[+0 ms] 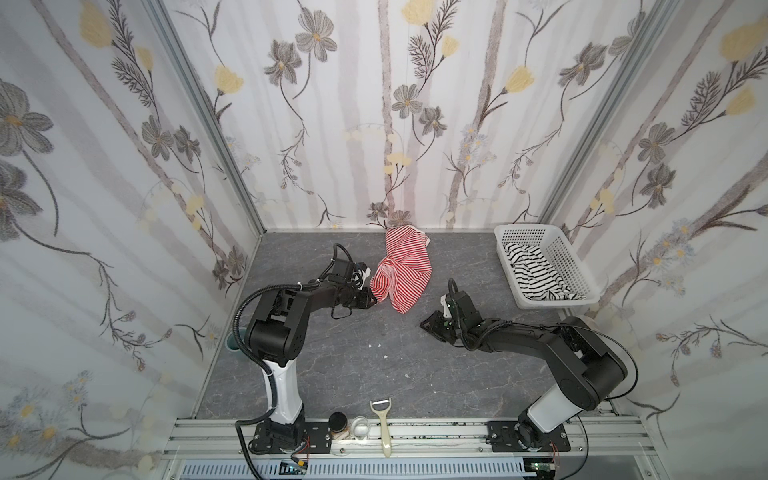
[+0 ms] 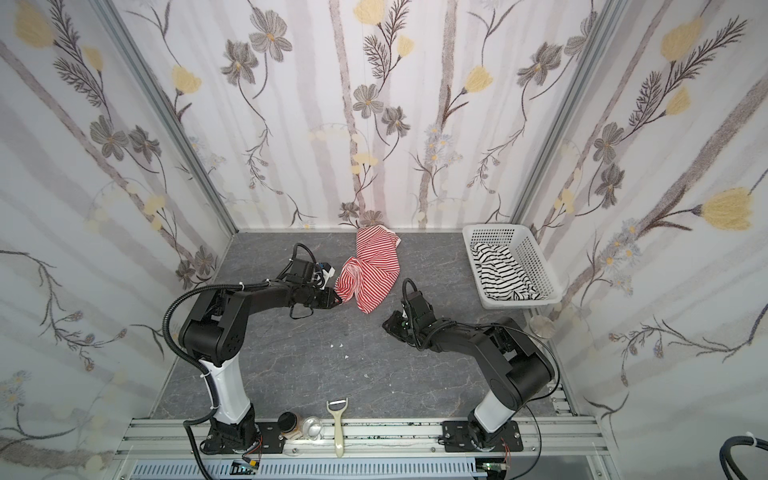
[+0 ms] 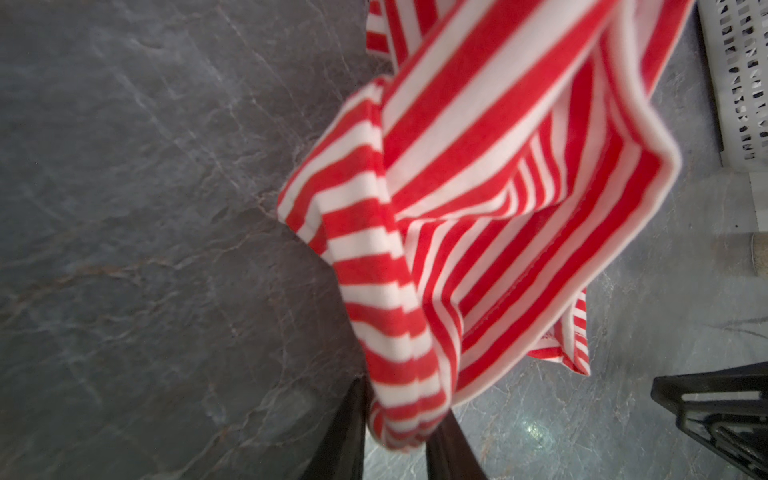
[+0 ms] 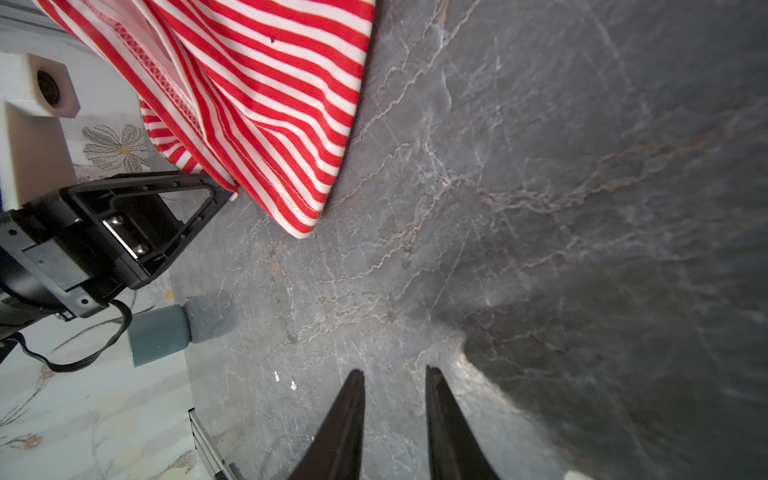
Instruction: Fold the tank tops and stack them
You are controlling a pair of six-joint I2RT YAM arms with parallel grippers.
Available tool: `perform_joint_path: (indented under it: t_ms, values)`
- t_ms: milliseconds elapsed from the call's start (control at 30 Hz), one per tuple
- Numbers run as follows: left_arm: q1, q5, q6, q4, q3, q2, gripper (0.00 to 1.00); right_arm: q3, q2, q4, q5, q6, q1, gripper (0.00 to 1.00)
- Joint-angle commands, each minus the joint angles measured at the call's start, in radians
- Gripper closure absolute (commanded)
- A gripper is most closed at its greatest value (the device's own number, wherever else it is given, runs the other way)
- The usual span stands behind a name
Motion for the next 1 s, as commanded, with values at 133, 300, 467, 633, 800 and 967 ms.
perform_joint_path:
  t_ms: [133, 300, 467, 633, 800, 967]
  values:
    - [0.017, 0.077, 0.005, 0.002, -0.009, -0.033, 1.00, 0.002, 0.017, 0.128, -0.058, 0.023, 0.003, 0.66]
    - [0.031, 0.124, 0.012, -0.003, -0.014, -0.050, 1.00, 0.023, 0.067, 0.252, -0.119, 0.086, 0.011, 0.61]
    - [0.036, 0.173, 0.015, -0.004, -0.020, -0.060, 1.00, 0.062, 0.144, 0.345, -0.147, 0.151, 0.015, 0.60]
    - [0.037, 0.186, 0.016, -0.004, -0.020, -0.068, 1.00, 0.135, 0.230, 0.345, -0.147, 0.178, 0.014, 0.62]
    - [0.044, 0.181, 0.017, -0.006, -0.024, -0.084, 1.00, 0.140, 0.232, 0.301, -0.131, 0.181, 0.022, 0.64]
    - [0.048, 0.172, 0.012, -0.006, -0.021, -0.088, 1.00, 0.299, 0.239, -0.089, 0.051, 0.010, 0.088, 0.65]
